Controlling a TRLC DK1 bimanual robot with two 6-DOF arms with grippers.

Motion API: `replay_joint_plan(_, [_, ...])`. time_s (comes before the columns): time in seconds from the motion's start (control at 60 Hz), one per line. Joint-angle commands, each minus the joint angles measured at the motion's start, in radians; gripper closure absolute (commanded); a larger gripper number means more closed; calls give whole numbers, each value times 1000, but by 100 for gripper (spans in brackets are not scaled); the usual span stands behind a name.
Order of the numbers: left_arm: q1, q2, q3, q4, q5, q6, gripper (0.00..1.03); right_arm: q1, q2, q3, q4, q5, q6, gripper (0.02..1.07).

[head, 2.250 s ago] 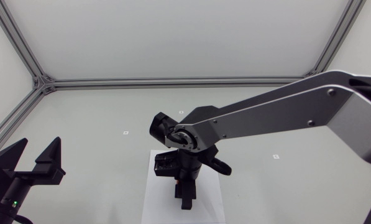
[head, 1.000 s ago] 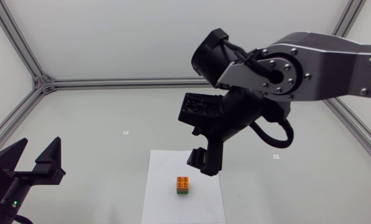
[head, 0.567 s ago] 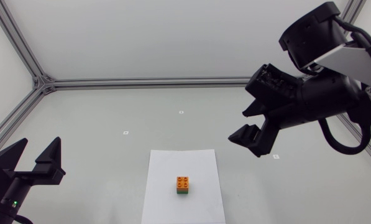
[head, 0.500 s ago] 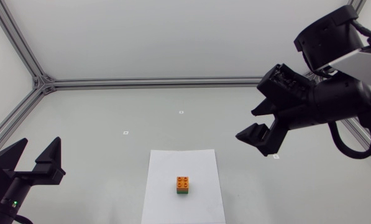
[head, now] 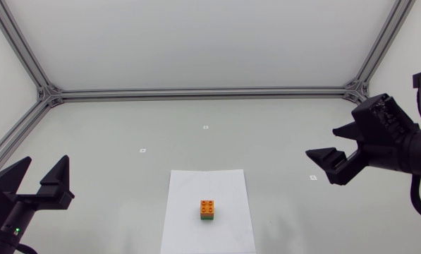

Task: Pick up the orange 2x2 brick with the right arm and stack it on top of the green 2x2 brick in the center

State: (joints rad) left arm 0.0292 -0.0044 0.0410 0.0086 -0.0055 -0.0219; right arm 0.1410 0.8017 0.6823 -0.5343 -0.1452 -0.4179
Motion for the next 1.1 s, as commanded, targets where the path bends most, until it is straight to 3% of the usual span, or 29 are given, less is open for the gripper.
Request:
replay_joint_plan(0.0, [5,-8,-41,-15,4,13,4,-34,-65,-73,40,-1,16,7])
replay_joint_plan(0.2, [5,-8,-41,-13,4,13,4,-116,-205,-247,194,50,5,7])
replay_joint_plan(0.333, [5,-8,-41,-15,4,13,4,-162,-315,-368,309,47,87,7])
replay_joint_plan(1.083, [5,-8,-41,-15,4,13,4,-144,-731,-636,501,131,370,7])
